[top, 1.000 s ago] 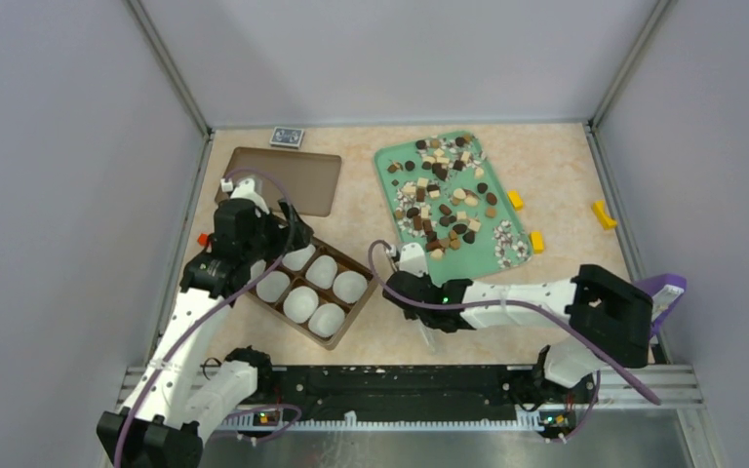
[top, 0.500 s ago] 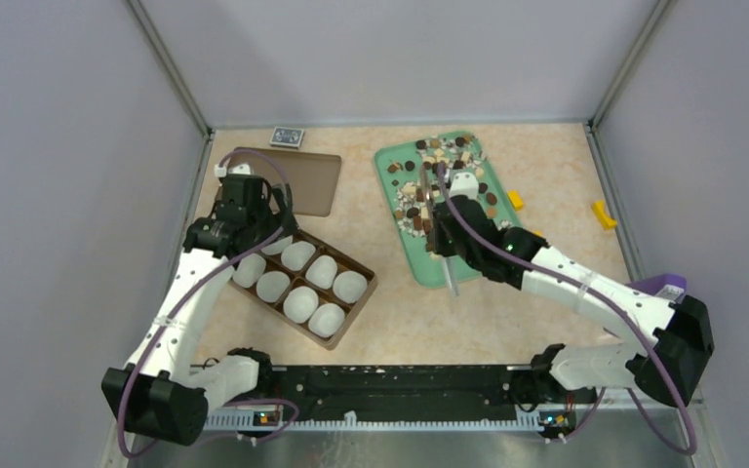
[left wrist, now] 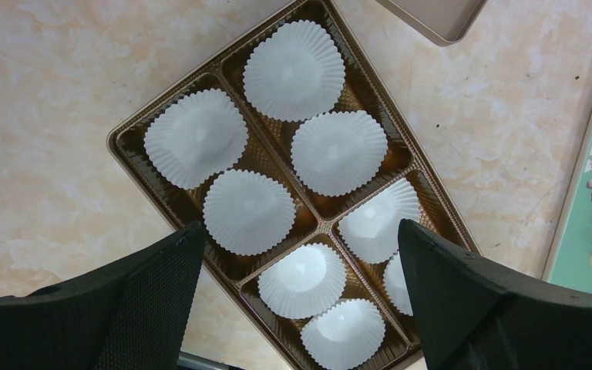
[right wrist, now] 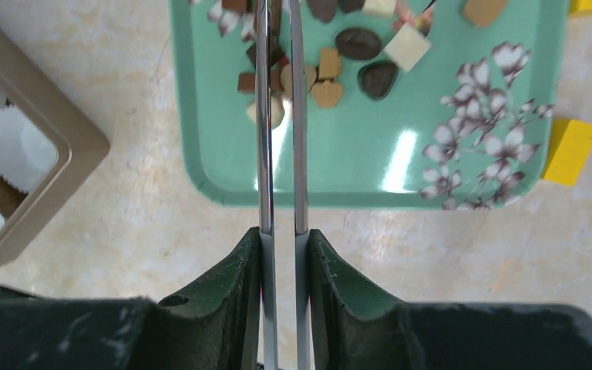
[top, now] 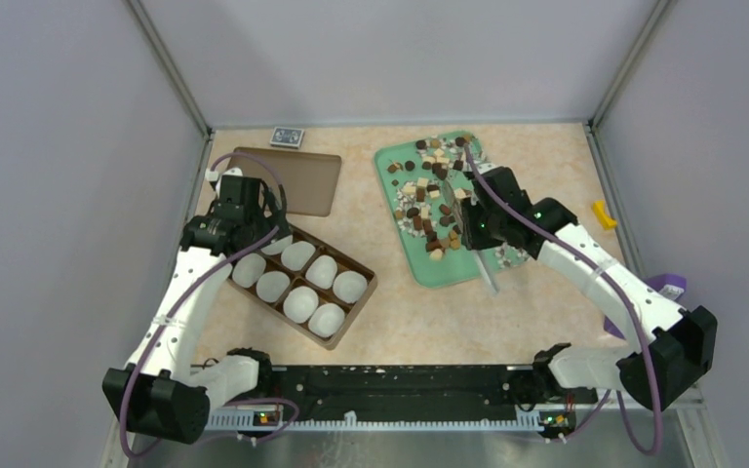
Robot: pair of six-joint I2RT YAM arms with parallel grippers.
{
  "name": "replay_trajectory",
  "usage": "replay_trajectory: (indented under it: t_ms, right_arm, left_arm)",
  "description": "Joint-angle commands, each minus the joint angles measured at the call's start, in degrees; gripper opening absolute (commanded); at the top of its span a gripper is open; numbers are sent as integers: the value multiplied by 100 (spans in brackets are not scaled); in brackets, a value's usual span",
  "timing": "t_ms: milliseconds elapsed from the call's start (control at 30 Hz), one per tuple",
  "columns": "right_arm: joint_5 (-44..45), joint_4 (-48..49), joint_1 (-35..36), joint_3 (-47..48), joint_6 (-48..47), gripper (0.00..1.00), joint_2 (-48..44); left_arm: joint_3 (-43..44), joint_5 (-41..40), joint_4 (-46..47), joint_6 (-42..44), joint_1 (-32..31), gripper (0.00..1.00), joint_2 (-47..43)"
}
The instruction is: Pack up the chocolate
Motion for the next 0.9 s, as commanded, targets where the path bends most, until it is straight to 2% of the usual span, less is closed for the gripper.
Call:
replay_trajectory:
  t_ms: [0, 233, 600, 867]
  right_arm:
    - [-777, -575, -1, 268, -270, 25, 35]
    - [-908, -650, -1, -169, -373, 35, -178]
    - [-798, -415, 148, -816, -484, 37, -207]
    - [-667, -364, 450, -835, -488, 42, 86]
  left_arm:
    - [52, -155, 35, 1, 27, 99, -74]
    - [-47, -268, 155, 143, 27, 99, -18]
    - [-111, -328, 174, 197, 27, 99, 125]
    - [-140, -545, 232, 230, 27, 99, 70]
